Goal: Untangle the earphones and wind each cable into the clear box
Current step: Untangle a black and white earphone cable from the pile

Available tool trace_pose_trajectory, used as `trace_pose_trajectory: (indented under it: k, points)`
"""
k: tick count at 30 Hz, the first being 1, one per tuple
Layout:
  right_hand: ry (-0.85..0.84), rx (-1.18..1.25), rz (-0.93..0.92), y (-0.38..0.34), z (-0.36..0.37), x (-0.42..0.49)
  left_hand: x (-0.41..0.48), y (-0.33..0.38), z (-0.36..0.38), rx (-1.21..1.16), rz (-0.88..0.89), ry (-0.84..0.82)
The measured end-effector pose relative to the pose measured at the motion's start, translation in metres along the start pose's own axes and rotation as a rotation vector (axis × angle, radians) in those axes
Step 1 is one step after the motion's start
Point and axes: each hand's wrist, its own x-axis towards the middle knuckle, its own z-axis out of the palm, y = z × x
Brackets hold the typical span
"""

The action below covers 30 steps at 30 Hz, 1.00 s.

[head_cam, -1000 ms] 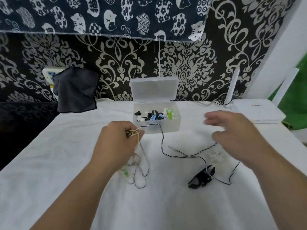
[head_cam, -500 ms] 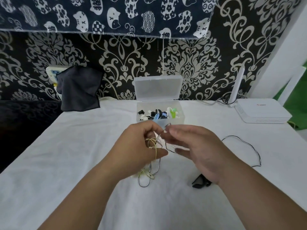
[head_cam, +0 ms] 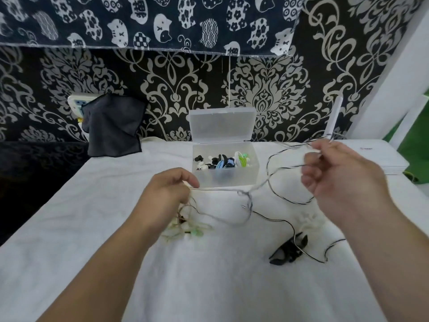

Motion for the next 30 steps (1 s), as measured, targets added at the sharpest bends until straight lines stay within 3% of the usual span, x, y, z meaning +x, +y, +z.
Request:
trace_pose_trajectory:
  k: [4,6,9,11,13,16,18,21,23,26,30]
  points:
    - [0.066,0.08,-0.022,-0.017,-0.021,0.01,0.018,-0.009,-0.016,0.168,-0.228,0.256]
    - [0.135,0.077,-0.043,-0.02,-0.031,0.013,0.023,-0.023,-0.028,0.364,-0.284,0.364]
    - [0.253,0.064,-0.05,-0.02,-0.048,0.022,0.02,-0.025,-0.03,0.793,-0.376,0.398]
    - [0.276,0.016,-0.025,-0.02,-0.056,0.028,0.018,-0.021,-0.023,0.912,-0.367,0.383]
    - [0.272,-0.154,0.01,-0.019,-0.057,0.03,0.017,-0.022,-0.016,1.042,-0.31,0.329]
    - [0.216,-0.598,0.06,-0.013,-0.054,0.026,0.019,-0.027,-0.006,1.125,-0.223,0.259]
    - [0.177,-0.866,0.06,-0.005,-0.053,0.022,0.019,-0.029,-0.003,1.068,-0.158,0.248]
    - [0.18,-1.311,-0.012,0.003,-0.045,0.014,0.015,-0.026,-0.001,0.697,-0.059,0.205]
    - [0.156,-1.356,-0.149,0.003,-0.03,0.003,0.011,-0.019,0.0,0.524,0.013,0.192]
    - [-0.138,-1.167,-0.344,0.02,-0.005,-0.012,0.007,-0.008,0.002,0.33,0.04,0.189]
    - [-0.607,-1.251,-0.266,0.068,0.016,-0.029,0.001,0.005,0.001,-0.03,0.026,0.15]
